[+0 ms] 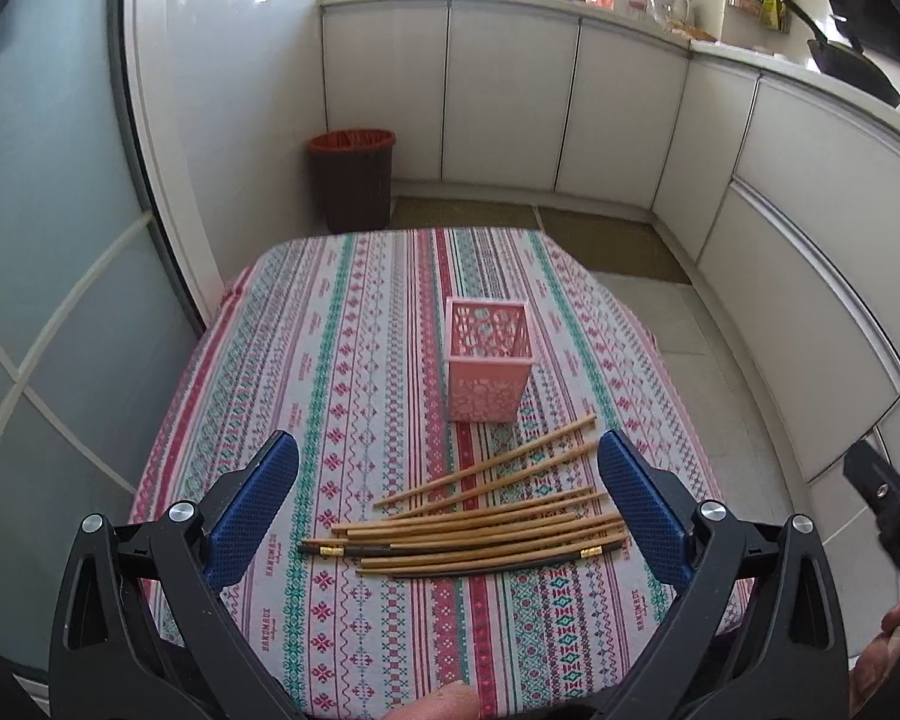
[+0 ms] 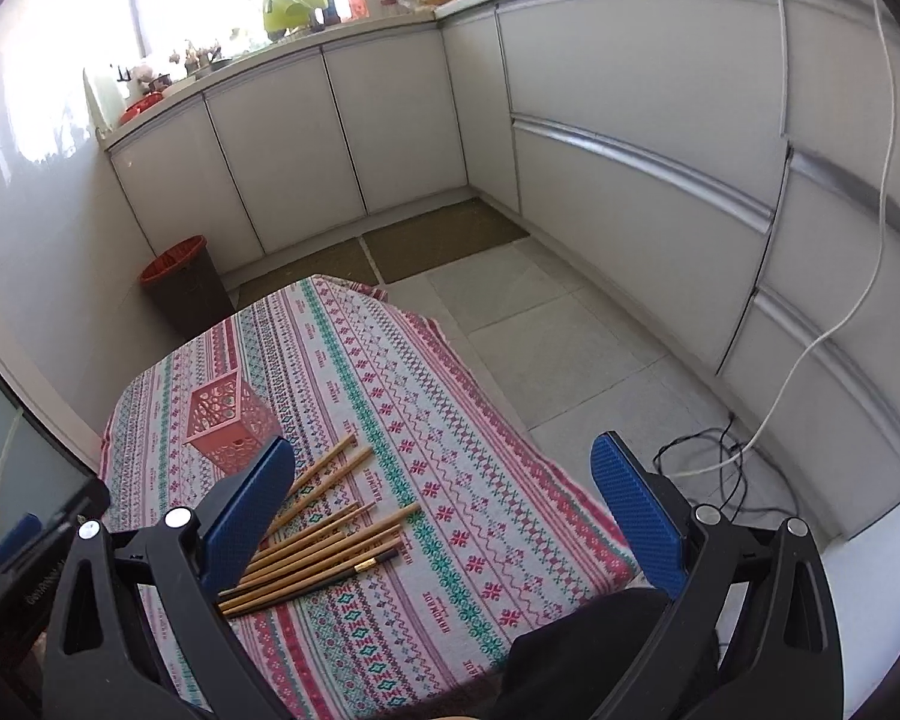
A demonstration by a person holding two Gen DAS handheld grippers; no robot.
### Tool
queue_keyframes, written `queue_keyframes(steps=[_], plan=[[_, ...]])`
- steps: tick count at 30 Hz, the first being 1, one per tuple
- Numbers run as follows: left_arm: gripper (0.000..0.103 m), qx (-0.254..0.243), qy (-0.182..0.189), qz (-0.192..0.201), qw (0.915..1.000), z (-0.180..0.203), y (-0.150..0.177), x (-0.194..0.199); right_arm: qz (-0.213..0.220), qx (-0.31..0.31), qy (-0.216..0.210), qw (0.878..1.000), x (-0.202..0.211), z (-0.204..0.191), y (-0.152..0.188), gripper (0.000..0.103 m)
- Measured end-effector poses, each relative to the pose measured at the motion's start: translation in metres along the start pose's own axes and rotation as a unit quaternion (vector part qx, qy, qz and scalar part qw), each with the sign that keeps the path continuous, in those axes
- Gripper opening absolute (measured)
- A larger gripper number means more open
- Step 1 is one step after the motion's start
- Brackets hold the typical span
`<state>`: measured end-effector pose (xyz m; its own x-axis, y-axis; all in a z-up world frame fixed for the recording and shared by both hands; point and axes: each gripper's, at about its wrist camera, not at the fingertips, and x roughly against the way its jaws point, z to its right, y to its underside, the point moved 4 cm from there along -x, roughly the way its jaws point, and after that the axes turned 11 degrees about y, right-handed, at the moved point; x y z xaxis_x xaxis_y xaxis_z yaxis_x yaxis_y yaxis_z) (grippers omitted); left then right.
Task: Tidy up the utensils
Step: 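Lower the left gripper onto the pile of bamboo chopsticks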
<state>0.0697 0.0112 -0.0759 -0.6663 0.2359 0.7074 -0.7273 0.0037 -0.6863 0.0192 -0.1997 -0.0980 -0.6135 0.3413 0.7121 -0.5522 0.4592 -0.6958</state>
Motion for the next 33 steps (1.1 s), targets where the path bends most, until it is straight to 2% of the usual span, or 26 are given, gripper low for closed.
queue_keyframes(steps=[4, 10, 17, 21, 24, 27, 28, 30, 31, 32, 33], plan=[[0.096, -0.028, 0.023, -0.068, 0.9970, -0.006, 0.013, -0.043, -0.077, -0.049, -0.033, 0.995, -0.034, 0.016, 0.006, 0.096], [0.096, -0.076, 0.091, -0.118, 0.9860, 0.013, 0.014, -0.073, -0.125, -0.090, -0.051, 0.987, -0.077, 0.035, 0.016, 0.096], [0.096, -0.111, 0.089, -0.179, 0.9734, 0.036, 0.025, -0.121, -0.186, -0.119, -0.081, 0.972, -0.117, 0.049, 0.022, 0.096], [0.096, -0.140, 0.121, -0.210, 0.9601, 0.065, 0.016, -0.145, -0.195, -0.119, -0.096, 0.969, -0.128, 0.050, 0.022, 0.096], [0.096, -0.161, 0.135, -0.220, 0.9527, 0.090, 0.001, -0.163, -0.194, -0.132, -0.092, 0.968, -0.136, 0.059, 0.018, 0.096], [0.095, -0.172, 0.148, -0.245, 0.9425, 0.113, -0.010, -0.188, -0.193, -0.147, -0.081, 0.967, -0.147, 0.072, 0.015, 0.096], [0.093, -0.179, 0.145, -0.256, 0.9390, 0.119, -0.013, -0.197, -0.194, -0.151, -0.075, 0.966, -0.150, 0.076, 0.014, 0.096], [0.080, -0.192, 0.124, -0.283, 0.9315, 0.125, -0.015, -0.219, -0.198, -0.160, -0.071, 0.965, -0.155, 0.083, 0.016, 0.096], [0.066, -0.193, 0.116, -0.301, 0.9267, 0.125, -0.014, -0.230, -0.201, -0.162, -0.071, 0.964, -0.158, 0.085, 0.016, 0.096], [0.060, -0.190, 0.109, -0.322, 0.9211, 0.124, -0.014, -0.241, -0.203, -0.162, -0.071, 0.963, -0.159, 0.087, 0.016, 0.096], [0.060, -0.188, 0.102, -0.335, 0.9174, 0.122, -0.014, -0.250, -0.202, -0.161, -0.071, 0.964, -0.160, 0.087, 0.015, 0.096]])
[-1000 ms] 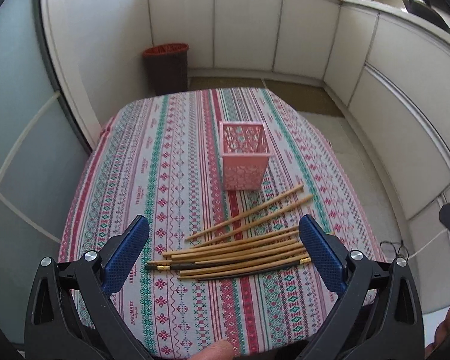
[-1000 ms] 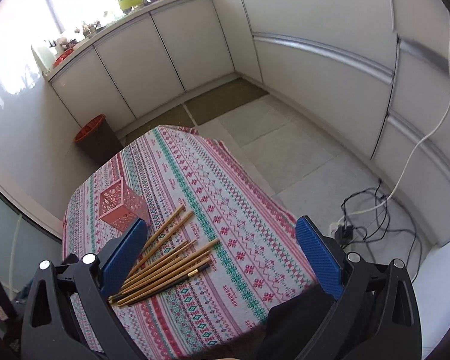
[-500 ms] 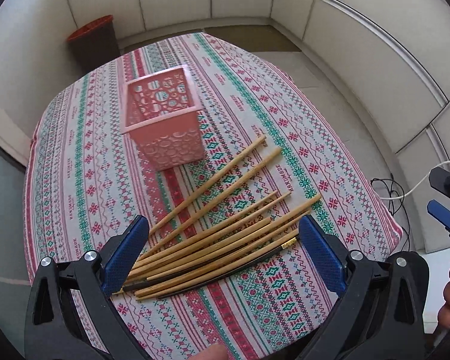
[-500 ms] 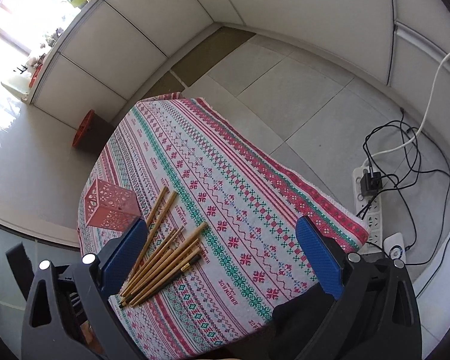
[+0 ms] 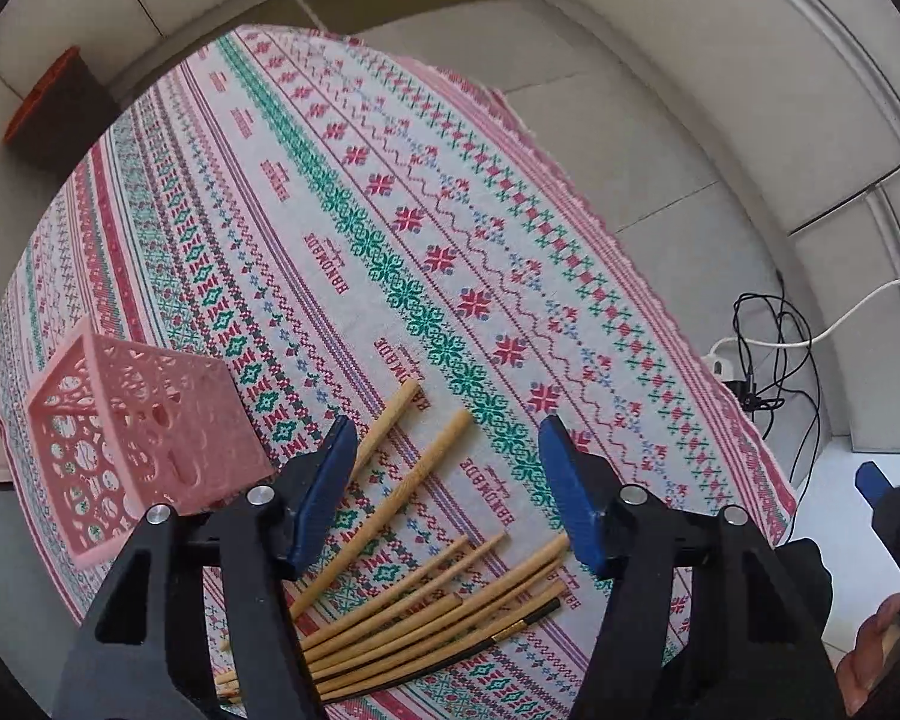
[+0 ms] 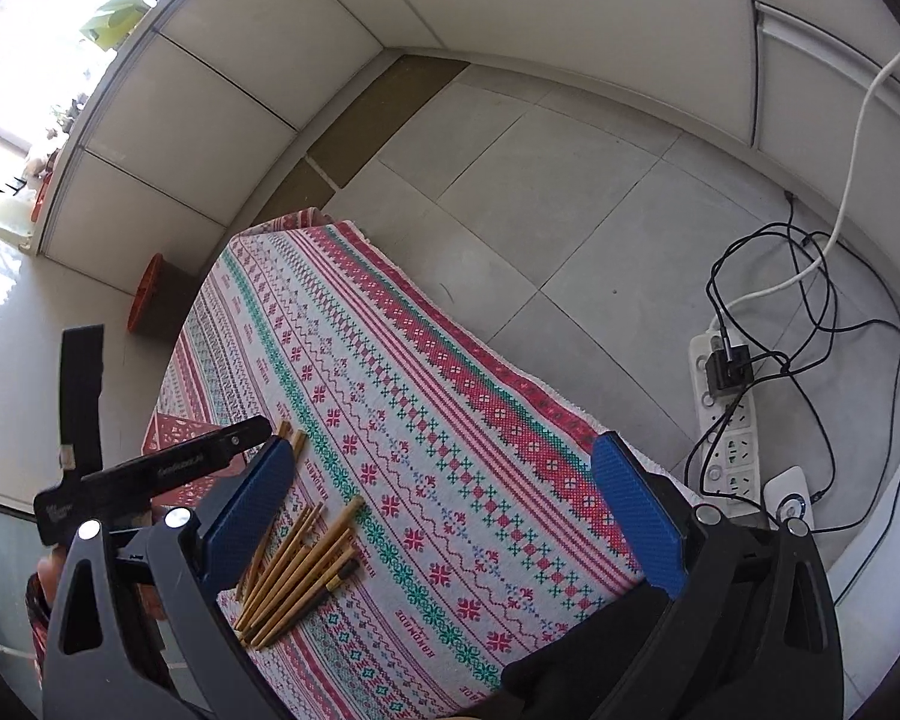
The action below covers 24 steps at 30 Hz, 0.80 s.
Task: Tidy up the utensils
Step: 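Lower the left gripper onto the pile of bamboo chopsticks, then grasp a bamboo chopstick with the left gripper and lift it while the right gripper grasps another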
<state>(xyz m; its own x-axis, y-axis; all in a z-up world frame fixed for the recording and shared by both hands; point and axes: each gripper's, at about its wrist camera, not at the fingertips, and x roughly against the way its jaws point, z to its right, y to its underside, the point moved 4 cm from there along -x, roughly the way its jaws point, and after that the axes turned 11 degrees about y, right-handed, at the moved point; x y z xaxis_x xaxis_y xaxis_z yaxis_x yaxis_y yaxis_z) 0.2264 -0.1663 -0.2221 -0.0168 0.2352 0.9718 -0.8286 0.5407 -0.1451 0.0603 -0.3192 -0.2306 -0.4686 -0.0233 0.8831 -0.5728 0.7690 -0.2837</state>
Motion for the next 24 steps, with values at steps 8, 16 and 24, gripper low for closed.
queue_keyframes(steps=[8, 16, 24], plan=[[0.043, -0.006, -0.043, -0.062, 0.9971, -0.016, -0.009, -0.028, 0.013, 0.015, 0.003, 1.000, -0.001, -0.002, -0.005, 0.096], [0.042, 0.000, -0.057, -0.075, 0.9955, -0.039, -0.013, -0.049, 0.006, 0.014, 0.009, 1.000, -0.006, 0.000, -0.003, 0.096], [0.018, -0.005, -0.030, -0.067, 0.9973, -0.046, -0.003, -0.060, 0.003, 0.022, 0.017, 1.000, -0.006, -0.004, 0.000, 0.096]])
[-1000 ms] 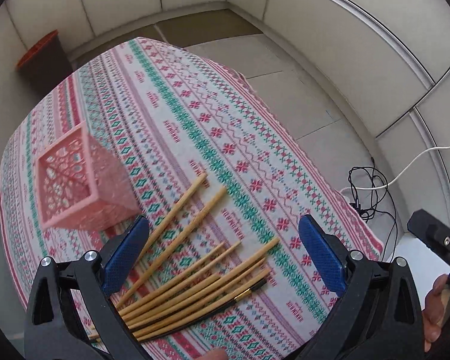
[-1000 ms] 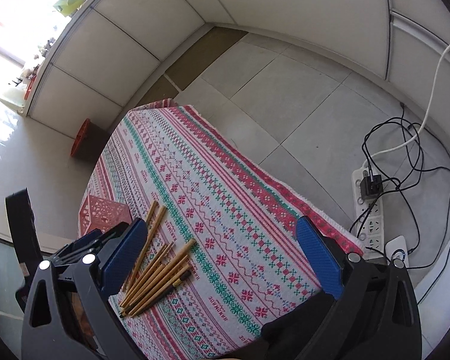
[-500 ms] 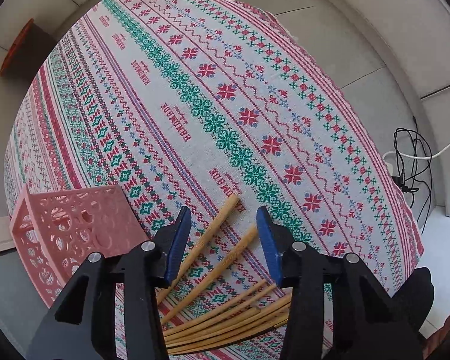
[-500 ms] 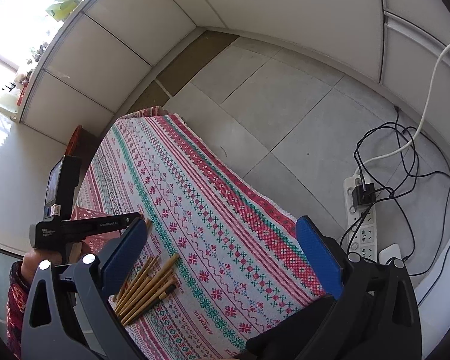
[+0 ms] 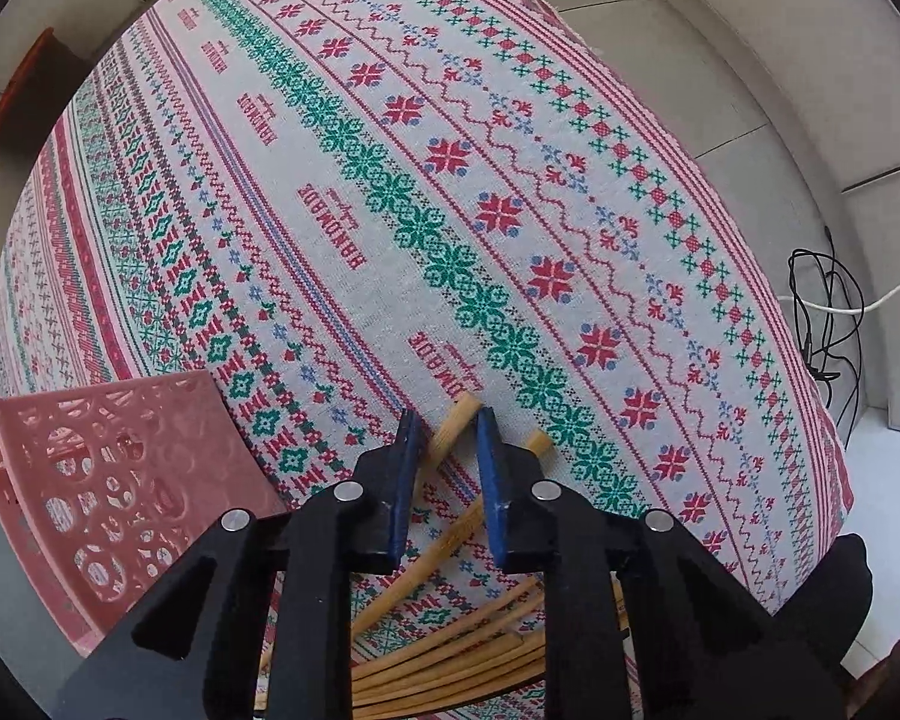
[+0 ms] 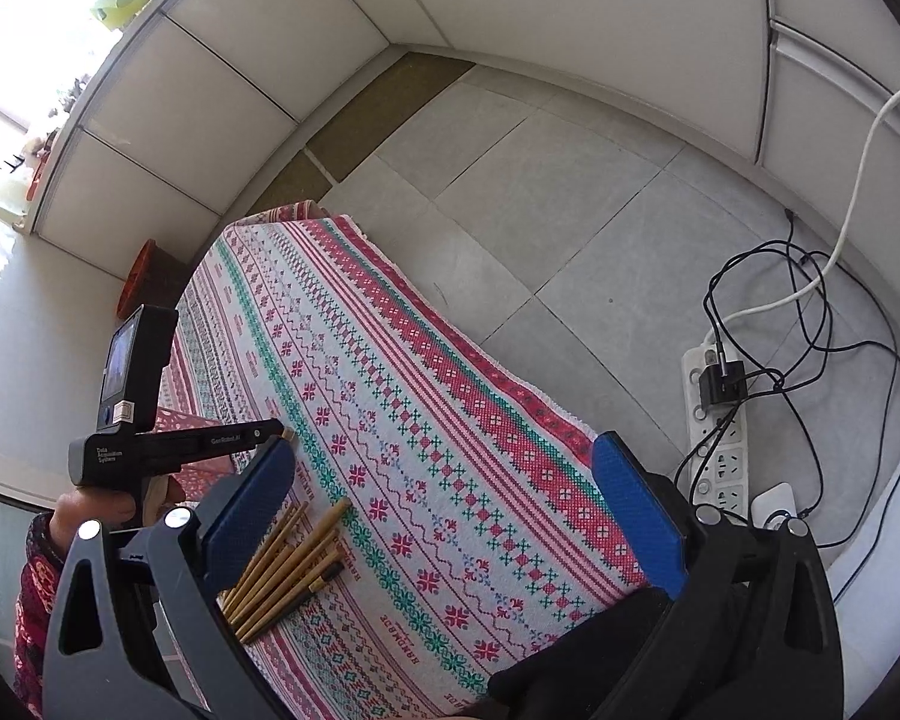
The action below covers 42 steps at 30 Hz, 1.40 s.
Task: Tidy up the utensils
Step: 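Grasp a bamboo chopstick with the left gripper and lift it while the right gripper grasps another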
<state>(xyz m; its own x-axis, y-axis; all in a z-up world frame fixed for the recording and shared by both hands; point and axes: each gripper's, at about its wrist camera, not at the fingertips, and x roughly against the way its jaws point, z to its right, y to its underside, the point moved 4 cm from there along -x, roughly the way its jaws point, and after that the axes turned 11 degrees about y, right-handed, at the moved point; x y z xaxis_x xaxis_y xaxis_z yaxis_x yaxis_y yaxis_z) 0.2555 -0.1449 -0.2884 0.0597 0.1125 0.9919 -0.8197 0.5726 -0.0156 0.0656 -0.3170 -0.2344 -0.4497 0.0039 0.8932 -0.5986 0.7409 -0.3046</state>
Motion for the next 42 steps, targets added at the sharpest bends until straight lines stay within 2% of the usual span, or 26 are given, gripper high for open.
queue_keyframes(steps=[5, 9, 12, 15, 16, 18, 19, 20, 23, 24, 27, 31, 36, 39, 40, 41, 42], plan=[[0.016, -0.003, 0.007, 0.055, 0.9985, 0.000, 0.024, 0.001, -0.004, 0.005, 0.007, 1.000, 0.000, -0.004, 0.005, 0.096], [0.015, -0.031, -0.005, 0.128, 0.9913, 0.002, 0.060, 0.033, 0.006, 0.029, 0.022, 0.999, 0.006, -0.021, 0.009, 0.096], [0.015, -0.051, 0.002, 0.187, 0.9810, 0.008, 0.099, 0.075, 0.010, 0.048, 0.031, 0.998, 0.009, -0.042, 0.012, 0.096], [0.014, -0.057, 0.005, 0.245, 0.9678, 0.005, 0.135, 0.119, -0.004, 0.063, 0.035, 0.997, 0.003, -0.070, 0.016, 0.096], [0.014, -0.054, 0.005, 0.259, 0.9644, 0.015, 0.139, 0.134, -0.014, 0.065, 0.035, 0.997, -0.001, -0.080, 0.017, 0.096], [0.014, -0.047, 0.009, 0.295, 0.9542, 0.008, 0.167, 0.156, -0.044, 0.062, 0.031, 0.997, -0.015, -0.100, 0.022, 0.095], [0.013, -0.043, 0.010, 0.308, 0.9504, 0.007, 0.173, 0.169, -0.062, 0.057, 0.032, 0.996, -0.024, -0.108, 0.025, 0.092], [0.013, -0.036, 0.011, 0.325, 0.9449, 0.001, 0.188, 0.180, -0.082, 0.051, 0.033, 0.995, -0.033, -0.116, 0.028, 0.085], [0.011, -0.021, 0.011, 0.358, 0.9334, -0.012, 0.216, 0.206, -0.143, 0.031, 0.037, 0.989, -0.064, -0.135, 0.039, 0.074], [0.011, -0.014, 0.011, 0.369, 0.9292, -0.019, 0.225, 0.212, -0.155, 0.021, 0.042, 0.987, -0.073, -0.139, 0.043, 0.074], [0.010, 0.007, 0.018, 0.395, 0.9183, -0.037, 0.248, 0.225, -0.164, -0.008, 0.069, 0.984, -0.091, -0.150, 0.046, 0.072], [0.007, 0.032, 0.029, 0.424, 0.9049, -0.056, 0.268, 0.238, -0.162, -0.015, 0.116, 0.980, -0.103, -0.169, 0.045, 0.068], [0.007, 0.043, 0.043, 0.452, 0.8898, -0.068, 0.287, 0.258, -0.183, -0.030, 0.159, 0.970, -0.124, -0.188, 0.050, 0.061], [0.007, 0.055, 0.048, 0.461, 0.8846, -0.079, 0.292, 0.259, -0.200, -0.038, 0.180, 0.963, -0.140, -0.192, 0.055, 0.043], [0.007, 0.060, 0.049, 0.464, 0.8827, -0.083, 0.293, 0.259, -0.193, -0.041, 0.190, 0.962, -0.140, -0.193, 0.055, 0.037], [0.007, 0.066, 0.053, 0.467, 0.8803, -0.087, 0.294, 0.260, -0.186, -0.045, 0.188, 0.963, -0.140, -0.195, 0.054, 0.017], [0.007, 0.070, 0.056, 0.469, 0.8786, -0.090, 0.294, 0.261, -0.189, -0.046, 0.186, 0.963, -0.143, -0.196, 0.055, 0.013]])
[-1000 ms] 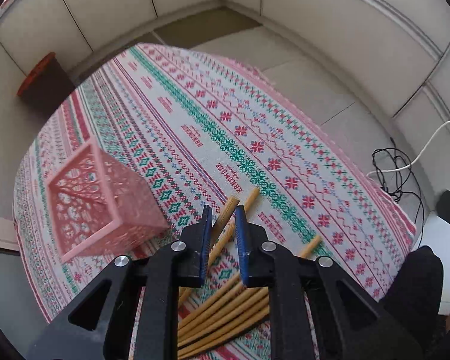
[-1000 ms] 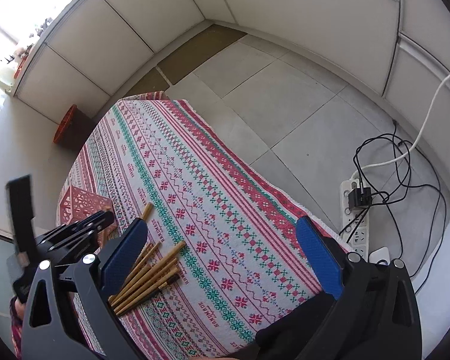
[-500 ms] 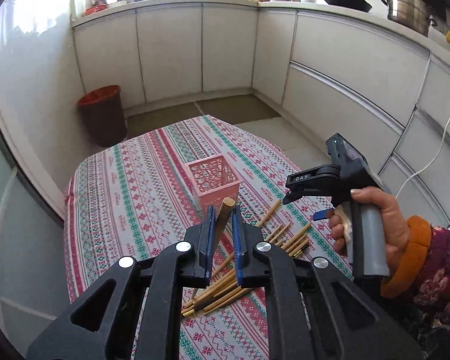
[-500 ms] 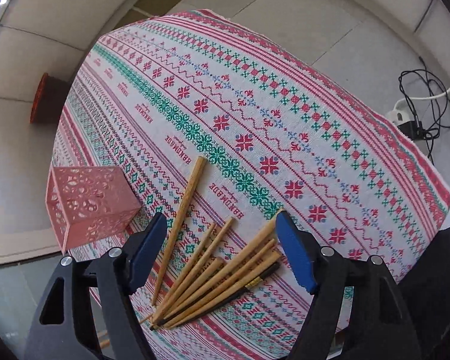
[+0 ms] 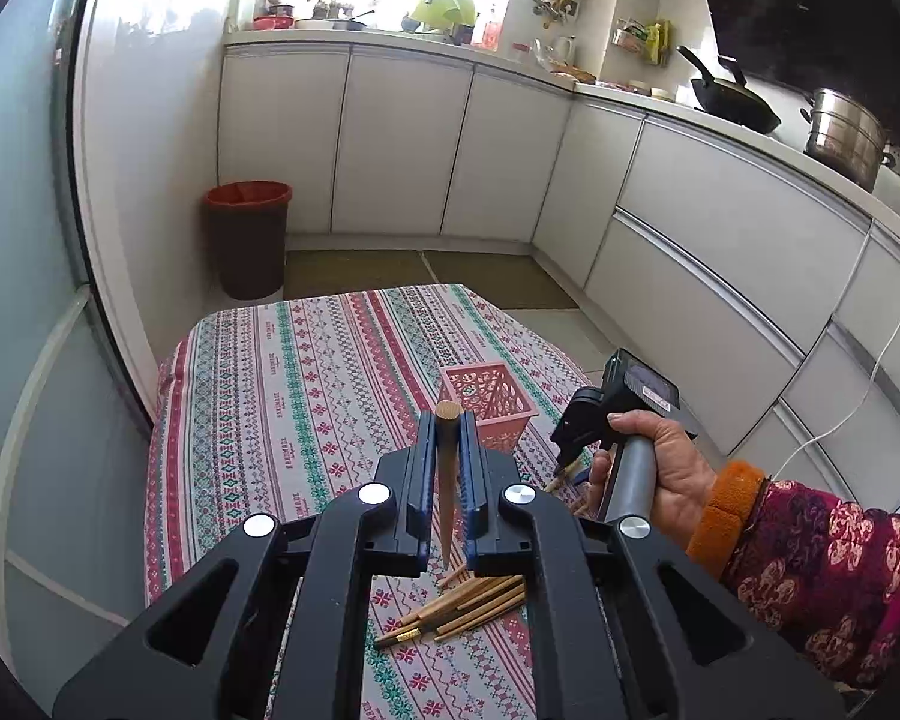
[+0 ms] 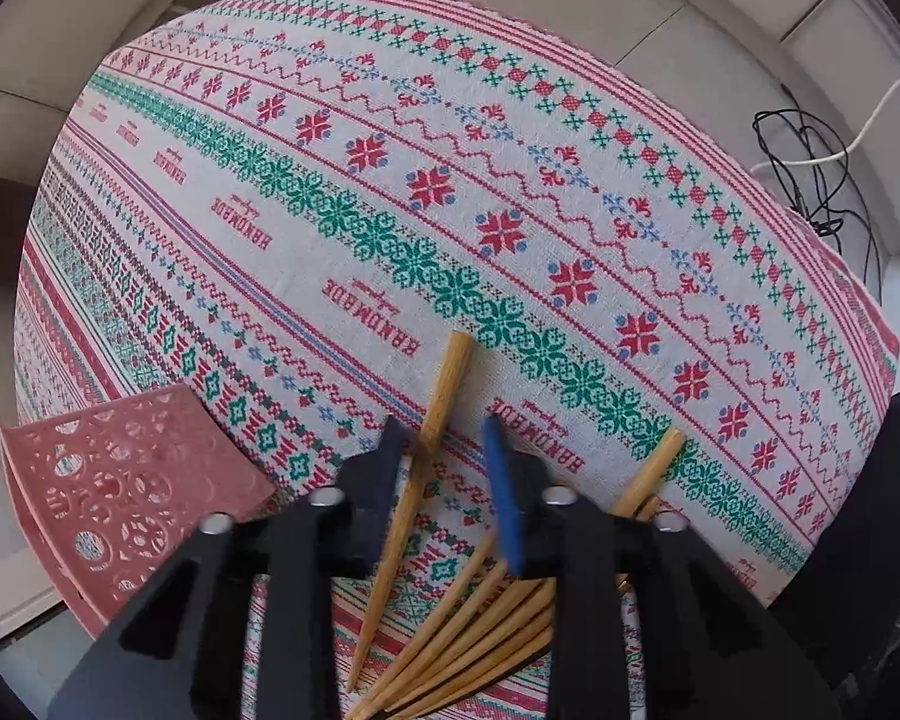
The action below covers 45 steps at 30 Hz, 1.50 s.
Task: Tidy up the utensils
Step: 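Grasp a bamboo chopstick with the left gripper and lift it while the right gripper grasps another, then carry both chopsticks upright over the pink basket and open both grippers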
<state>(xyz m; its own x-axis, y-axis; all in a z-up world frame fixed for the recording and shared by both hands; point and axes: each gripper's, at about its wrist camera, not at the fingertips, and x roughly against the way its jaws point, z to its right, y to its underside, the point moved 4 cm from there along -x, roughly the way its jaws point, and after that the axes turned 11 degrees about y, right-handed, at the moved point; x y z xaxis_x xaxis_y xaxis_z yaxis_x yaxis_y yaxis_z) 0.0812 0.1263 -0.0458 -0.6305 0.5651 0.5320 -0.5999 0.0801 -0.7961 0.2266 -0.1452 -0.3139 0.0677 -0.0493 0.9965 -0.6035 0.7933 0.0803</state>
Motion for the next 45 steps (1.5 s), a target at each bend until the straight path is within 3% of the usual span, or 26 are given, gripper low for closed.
queue_keyframes(steps=[8, 18, 24, 31, 39, 45], plan=[[0.007, 0.011, -0.003, 0.007, 0.9999, -0.003, -0.001, 0.006, -0.017, -0.042, -0.084, 0.995, 0.004, 0.031, -0.010, 0.010], [0.007, 0.021, -0.011, 0.022, 0.9995, 0.016, -0.012, 0.012, 0.087, 0.021, -0.158, 0.983, 0.097, 0.073, 0.023, 0.010], [0.007, 0.021, -0.019, 0.020, 0.9994, 0.032, -0.025, 0.009, 0.172, 0.066, -0.179, 0.966, 0.172, 0.103, 0.049, 0.008], [0.007, 0.014, -0.018, 0.031, 0.9993, 0.057, -0.059, 0.003, 0.228, 0.099, -0.203, 0.947, 0.242, 0.126, 0.054, 0.008], [0.007, 0.011, -0.020, 0.061, 0.9979, 0.074, -0.109, -0.015, 0.280, 0.122, -0.244, 0.920, 0.316, 0.122, 0.048, 0.008], [0.007, 0.000, -0.033, 0.072, 0.9969, 0.076, -0.128, -0.035, 0.294, 0.141, -0.265, 0.907, 0.334, 0.099, 0.044, 0.008]])
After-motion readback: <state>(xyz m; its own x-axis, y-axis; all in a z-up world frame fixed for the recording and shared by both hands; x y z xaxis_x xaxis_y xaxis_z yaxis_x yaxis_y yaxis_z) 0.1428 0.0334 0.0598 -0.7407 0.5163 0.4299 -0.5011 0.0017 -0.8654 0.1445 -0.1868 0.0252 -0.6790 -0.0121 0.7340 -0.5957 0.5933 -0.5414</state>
